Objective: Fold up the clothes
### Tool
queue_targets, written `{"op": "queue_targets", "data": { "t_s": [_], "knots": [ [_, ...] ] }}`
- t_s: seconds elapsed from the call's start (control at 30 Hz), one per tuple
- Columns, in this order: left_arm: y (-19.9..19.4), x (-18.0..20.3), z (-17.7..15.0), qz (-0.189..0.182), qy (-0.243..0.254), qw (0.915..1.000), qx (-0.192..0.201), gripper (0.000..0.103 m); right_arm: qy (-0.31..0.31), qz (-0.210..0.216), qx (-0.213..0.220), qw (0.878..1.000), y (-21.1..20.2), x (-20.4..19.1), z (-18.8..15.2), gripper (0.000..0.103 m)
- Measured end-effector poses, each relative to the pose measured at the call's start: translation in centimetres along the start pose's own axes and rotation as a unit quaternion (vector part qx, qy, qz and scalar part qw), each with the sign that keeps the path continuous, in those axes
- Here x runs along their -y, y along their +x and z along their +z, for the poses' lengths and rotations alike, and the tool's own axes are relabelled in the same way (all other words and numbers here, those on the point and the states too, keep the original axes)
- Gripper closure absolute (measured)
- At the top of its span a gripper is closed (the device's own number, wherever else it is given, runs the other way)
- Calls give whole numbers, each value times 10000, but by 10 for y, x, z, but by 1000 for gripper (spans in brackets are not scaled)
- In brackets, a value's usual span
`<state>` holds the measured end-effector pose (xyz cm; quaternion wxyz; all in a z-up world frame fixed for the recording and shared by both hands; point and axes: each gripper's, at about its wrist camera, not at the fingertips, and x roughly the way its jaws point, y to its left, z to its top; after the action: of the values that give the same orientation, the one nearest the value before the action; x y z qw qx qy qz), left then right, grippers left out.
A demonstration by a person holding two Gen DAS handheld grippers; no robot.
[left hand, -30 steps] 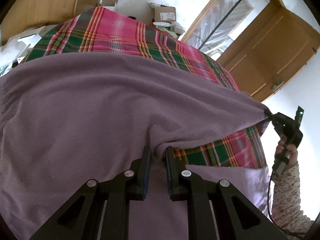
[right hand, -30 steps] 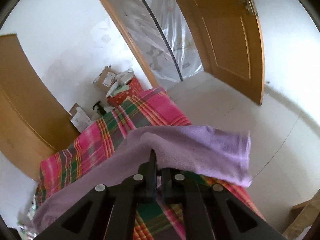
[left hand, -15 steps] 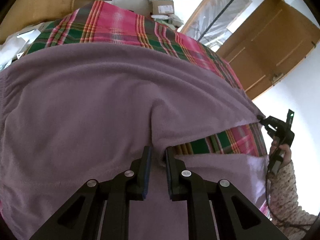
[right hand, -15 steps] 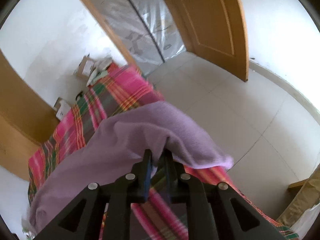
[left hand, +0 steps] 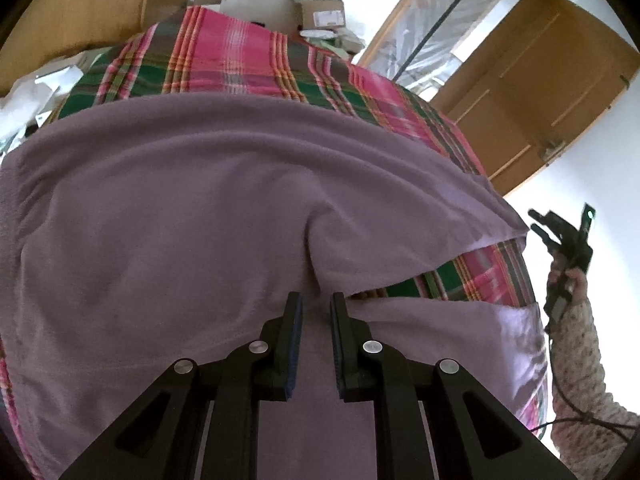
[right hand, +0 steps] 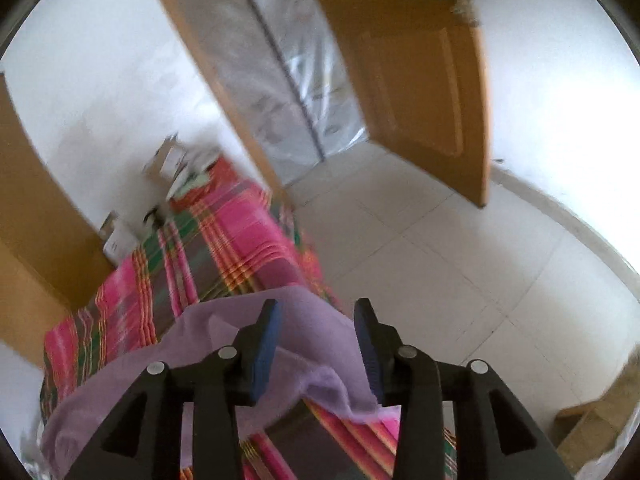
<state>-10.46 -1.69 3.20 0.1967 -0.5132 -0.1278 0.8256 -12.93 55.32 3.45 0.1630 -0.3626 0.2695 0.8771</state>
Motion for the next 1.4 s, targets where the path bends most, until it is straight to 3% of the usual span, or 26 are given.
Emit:
{"op": "queue_targets", "data": {
  "t_s": [0.13, 0.23, 0.33, 0.4, 0.63, 0.73, 0.87, 1.0, 1.2, 1.4],
  "knots": [
    [7, -1, 0, -38, -54, 10000, -73, 89, -45, 19, -560, 9984, 37, -4, 9, 62],
    [10, -1, 1, -37, -51, 9999, -103, 89, 251, 200, -886, 9955, 53, 3, 5, 64],
    [13, -3, 3, -35, -86, 9999, -132, 89, 289, 242, -712, 9967, 50, 6, 3, 78],
    [15, -3, 2, -27, -80, 9998, -164, 89, 62, 40, -519, 9986, 44, 1, 5, 99],
    [20, -3, 0, -45, -98, 9997, -227, 89, -414, -615, 96, 9972, 37, -10, 25, 99],
    [21, -3, 1, -38, -83, 9997, -238, 89, -626, -847, -17, 9944, 50, -21, 27, 98],
    [21, -3, 0, -60, -60, 9997, -246, 89, -928, -1466, -196, 9846, 67, -28, 22, 97],
    [20, -3, 0, -113, -61, 9996, -260, 89, -736, -1758, -93, 9816, 60, -21, 22, 95],
    [15, -2, 1, -336, -117, 9992, -180, 89, -1679, -700, -373, 9826, 46, -85, -18, 94],
    [12, 4, -2, -374, -46, 9991, -207, 89, -2672, 435, -675, 9603, 32, -153, -61, 94]
  ]
}}
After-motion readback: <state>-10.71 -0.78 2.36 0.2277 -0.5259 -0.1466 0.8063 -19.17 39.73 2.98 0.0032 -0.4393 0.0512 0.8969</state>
